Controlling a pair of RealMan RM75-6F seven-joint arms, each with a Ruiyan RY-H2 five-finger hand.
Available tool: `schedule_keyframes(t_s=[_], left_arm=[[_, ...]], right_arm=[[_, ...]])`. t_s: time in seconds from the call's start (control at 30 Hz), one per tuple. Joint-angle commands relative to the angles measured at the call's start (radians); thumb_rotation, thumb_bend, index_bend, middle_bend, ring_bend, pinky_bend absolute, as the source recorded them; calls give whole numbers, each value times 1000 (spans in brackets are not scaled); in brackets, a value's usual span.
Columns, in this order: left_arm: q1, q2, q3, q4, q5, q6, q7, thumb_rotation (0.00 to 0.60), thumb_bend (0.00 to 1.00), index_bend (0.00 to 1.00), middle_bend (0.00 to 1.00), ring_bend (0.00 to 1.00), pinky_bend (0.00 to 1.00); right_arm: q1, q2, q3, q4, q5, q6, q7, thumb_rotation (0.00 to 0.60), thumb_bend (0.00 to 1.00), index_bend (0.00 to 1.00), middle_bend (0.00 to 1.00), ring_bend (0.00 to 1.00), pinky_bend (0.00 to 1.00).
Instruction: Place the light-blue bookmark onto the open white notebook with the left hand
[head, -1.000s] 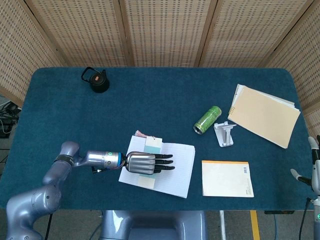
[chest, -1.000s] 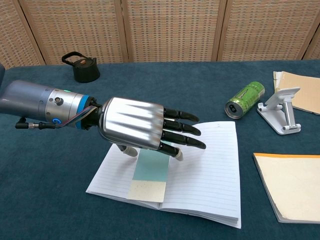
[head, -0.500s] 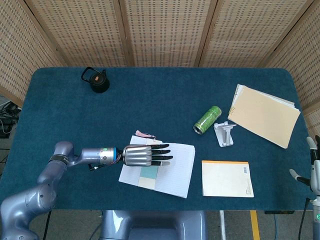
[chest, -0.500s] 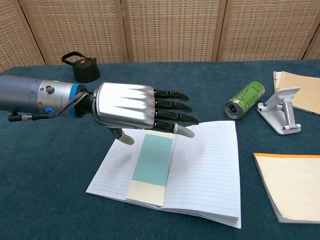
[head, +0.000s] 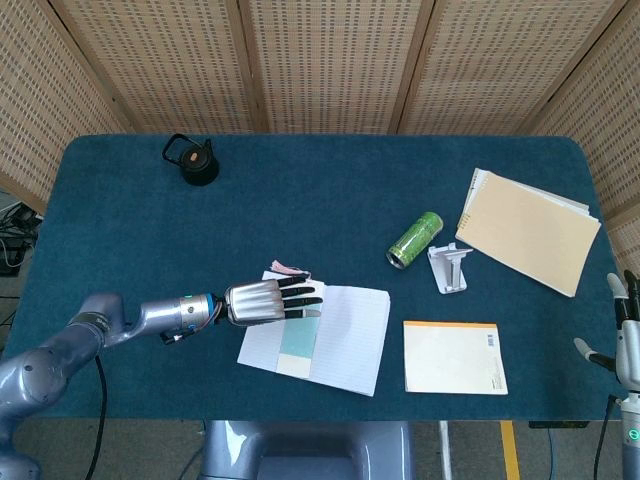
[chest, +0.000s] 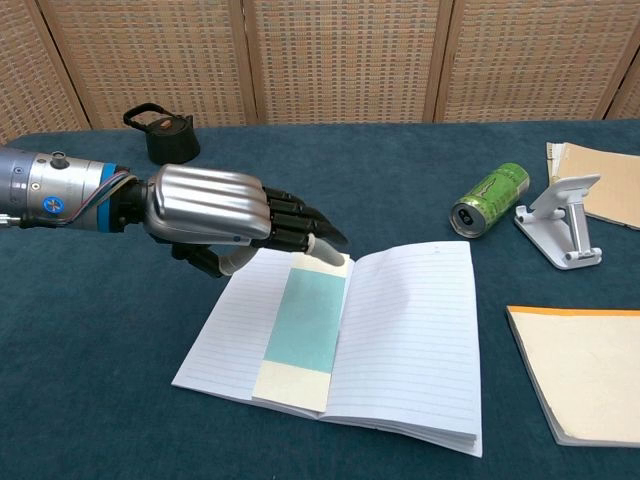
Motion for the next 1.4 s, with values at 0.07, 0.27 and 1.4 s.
schedule_keyframes(t_s=[0.07,0.27,1.4], left_arm=[[-40,96,-6,-168,-18,-119,92,600,1000,133,0,0,152],[-45,110,-17,-237,-28,-190,143,600,1000,171,29,19,178],[-52,30,-77,-173,-62,-336,204,600,1000,175,36,27,183]], right_arm=[[0,0,-1,-1,-3,3,0,600,103,21,0,0,0],[-1,2,1,-4,-2,6,1,600,103,21,0,0,0],[1,-3,2,10,5,-4,8,600,103,21,0,0,0]])
